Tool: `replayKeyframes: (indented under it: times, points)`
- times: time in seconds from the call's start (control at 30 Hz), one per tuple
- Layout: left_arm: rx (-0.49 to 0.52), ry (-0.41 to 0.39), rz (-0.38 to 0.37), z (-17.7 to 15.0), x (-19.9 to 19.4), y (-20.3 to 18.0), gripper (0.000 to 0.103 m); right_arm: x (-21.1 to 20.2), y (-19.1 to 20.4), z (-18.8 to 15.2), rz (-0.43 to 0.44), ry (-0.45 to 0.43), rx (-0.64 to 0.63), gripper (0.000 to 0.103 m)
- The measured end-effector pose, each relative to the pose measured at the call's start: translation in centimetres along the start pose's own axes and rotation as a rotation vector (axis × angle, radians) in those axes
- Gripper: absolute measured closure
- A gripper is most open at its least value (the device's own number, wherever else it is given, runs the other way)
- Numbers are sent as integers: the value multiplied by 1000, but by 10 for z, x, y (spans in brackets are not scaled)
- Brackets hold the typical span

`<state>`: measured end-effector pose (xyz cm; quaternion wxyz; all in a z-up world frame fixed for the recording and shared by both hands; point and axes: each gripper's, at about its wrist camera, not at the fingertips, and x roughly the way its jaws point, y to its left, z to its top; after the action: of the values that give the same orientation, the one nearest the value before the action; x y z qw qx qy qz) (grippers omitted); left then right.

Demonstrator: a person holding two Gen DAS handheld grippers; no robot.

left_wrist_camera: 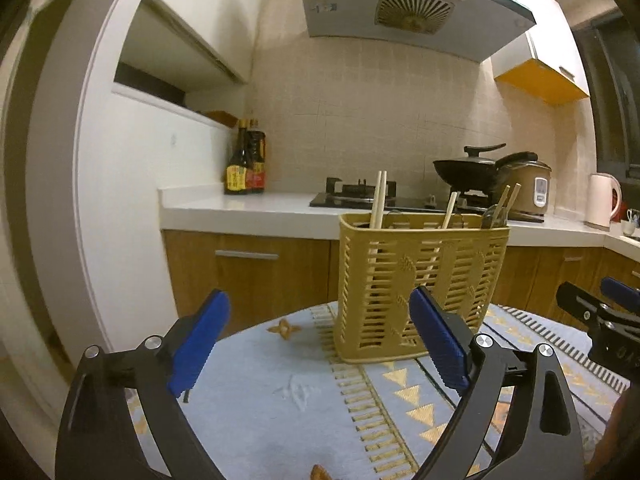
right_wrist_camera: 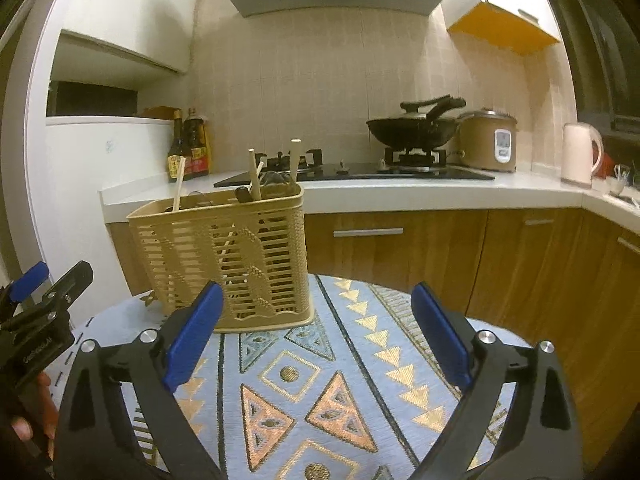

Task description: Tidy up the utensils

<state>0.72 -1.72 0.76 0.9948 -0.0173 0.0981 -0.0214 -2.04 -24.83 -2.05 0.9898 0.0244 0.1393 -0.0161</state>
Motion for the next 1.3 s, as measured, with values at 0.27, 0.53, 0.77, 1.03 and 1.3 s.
replayKeyframes:
  times: [0.27, 0.53, 0.77, 1.03, 1.3]
  points:
    - [-6, 19, 4, -1, 2, 2, 11, 0, 19, -3, -15, -3, -100, 9]
    - [-38, 29, 12, -1, 2, 9, 8, -1, 26, -6, -33, -11, -146, 8]
    - [7, 28, 4, -2, 1, 0, 8, -2, 33, -8, -23, -13, -178, 8]
    - [-3, 56, 16, -3, 5, 1, 8, 9, 7, -4, -11, 43, -54, 8]
    - [8, 56, 18, -3, 4, -1, 8, 16, -4, -5, -14, 70, -1, 8]
